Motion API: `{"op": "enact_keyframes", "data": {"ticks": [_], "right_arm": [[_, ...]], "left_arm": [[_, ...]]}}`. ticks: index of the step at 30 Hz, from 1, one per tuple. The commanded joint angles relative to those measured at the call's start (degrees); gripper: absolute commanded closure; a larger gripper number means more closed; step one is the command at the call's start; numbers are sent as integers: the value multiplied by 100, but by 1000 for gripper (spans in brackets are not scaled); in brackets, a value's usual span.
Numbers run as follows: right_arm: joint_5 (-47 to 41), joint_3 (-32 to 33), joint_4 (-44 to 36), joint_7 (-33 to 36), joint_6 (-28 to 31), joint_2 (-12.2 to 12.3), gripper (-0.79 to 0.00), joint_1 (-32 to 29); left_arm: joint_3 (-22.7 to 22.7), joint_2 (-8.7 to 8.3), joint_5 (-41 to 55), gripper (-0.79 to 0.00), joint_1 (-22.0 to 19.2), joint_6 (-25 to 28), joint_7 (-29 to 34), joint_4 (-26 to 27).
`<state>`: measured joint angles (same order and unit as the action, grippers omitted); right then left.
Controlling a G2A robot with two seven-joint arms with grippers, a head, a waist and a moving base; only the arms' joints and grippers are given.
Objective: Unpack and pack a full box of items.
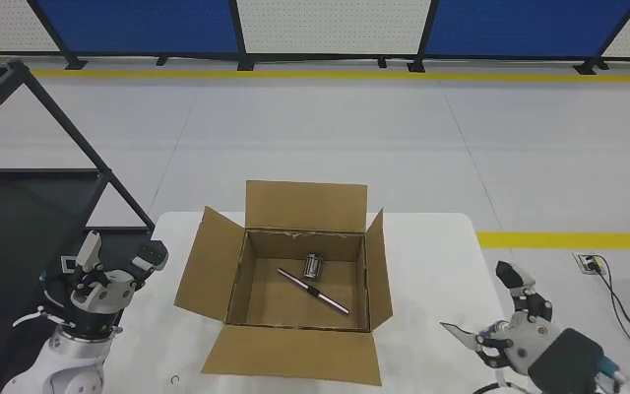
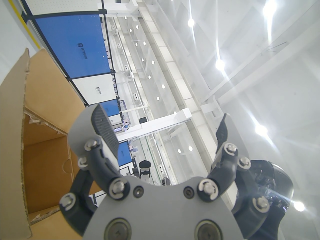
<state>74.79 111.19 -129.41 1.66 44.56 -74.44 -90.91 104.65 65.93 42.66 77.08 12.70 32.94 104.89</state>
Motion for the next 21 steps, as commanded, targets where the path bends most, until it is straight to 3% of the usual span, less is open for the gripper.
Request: {"op": "enact_keyframes", "data": {"ticks": [1,9,17,21], "right_arm": [[-67,368,202,-50,21,10,-785,-333],[-110,939,1428,-192,103,62,-785,-873],[-43,690,2894,728,-194,176,-785,-167],[-98,587,3539,1020,-69,248,-785,240]], "left_arm": [[0,0,0,-785,0,0,0,0],[0,0,0,-785,0,0,0,0],[0,0,0,-785,0,0,0,0],[0,0,0,-785,0,0,0,0]]}}
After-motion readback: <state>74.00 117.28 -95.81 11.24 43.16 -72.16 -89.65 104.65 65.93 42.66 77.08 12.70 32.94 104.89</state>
